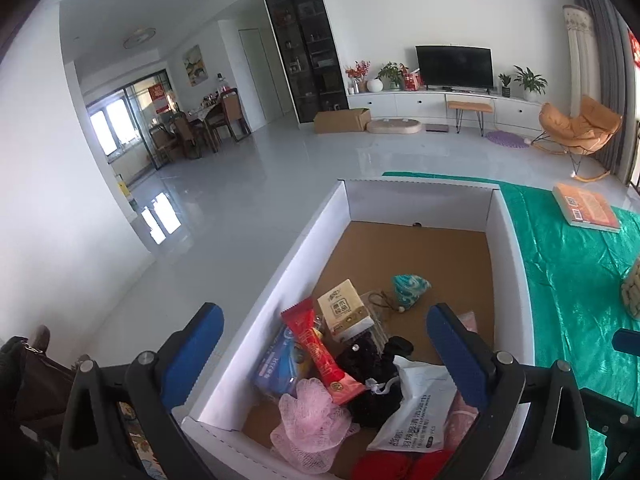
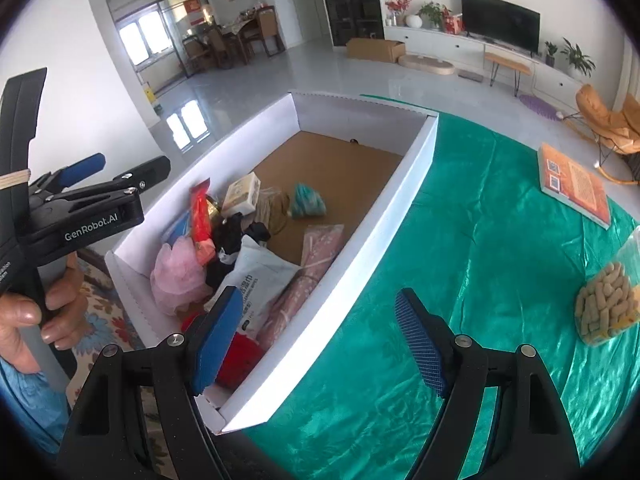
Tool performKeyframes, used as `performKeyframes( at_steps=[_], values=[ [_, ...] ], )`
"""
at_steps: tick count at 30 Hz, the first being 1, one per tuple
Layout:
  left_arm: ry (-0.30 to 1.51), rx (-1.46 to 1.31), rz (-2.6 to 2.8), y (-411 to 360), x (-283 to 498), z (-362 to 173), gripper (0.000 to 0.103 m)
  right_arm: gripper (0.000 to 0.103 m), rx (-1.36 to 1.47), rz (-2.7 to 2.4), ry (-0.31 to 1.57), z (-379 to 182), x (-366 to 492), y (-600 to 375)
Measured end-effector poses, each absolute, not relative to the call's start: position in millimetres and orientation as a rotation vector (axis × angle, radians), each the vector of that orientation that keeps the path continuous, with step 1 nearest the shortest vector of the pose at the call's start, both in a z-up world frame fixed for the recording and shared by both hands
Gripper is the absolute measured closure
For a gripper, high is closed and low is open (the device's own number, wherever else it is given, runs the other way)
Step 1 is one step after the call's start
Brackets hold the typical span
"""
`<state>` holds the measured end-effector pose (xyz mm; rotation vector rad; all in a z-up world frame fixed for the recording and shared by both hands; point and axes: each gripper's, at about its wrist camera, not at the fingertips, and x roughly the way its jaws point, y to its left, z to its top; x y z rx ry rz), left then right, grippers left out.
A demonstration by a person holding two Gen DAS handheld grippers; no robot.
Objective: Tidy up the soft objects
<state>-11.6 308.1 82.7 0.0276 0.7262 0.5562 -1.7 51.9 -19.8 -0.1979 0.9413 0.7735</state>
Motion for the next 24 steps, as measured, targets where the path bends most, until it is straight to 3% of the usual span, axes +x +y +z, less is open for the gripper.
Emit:
performKeyframes(
  at_steps=[24],
  values=[
    [0.72, -0.087, 0.499, 314, -35, 97, 0.0, 0.022, -0.292, 0.768, 0.912, -14, -35, 73]
  ],
)
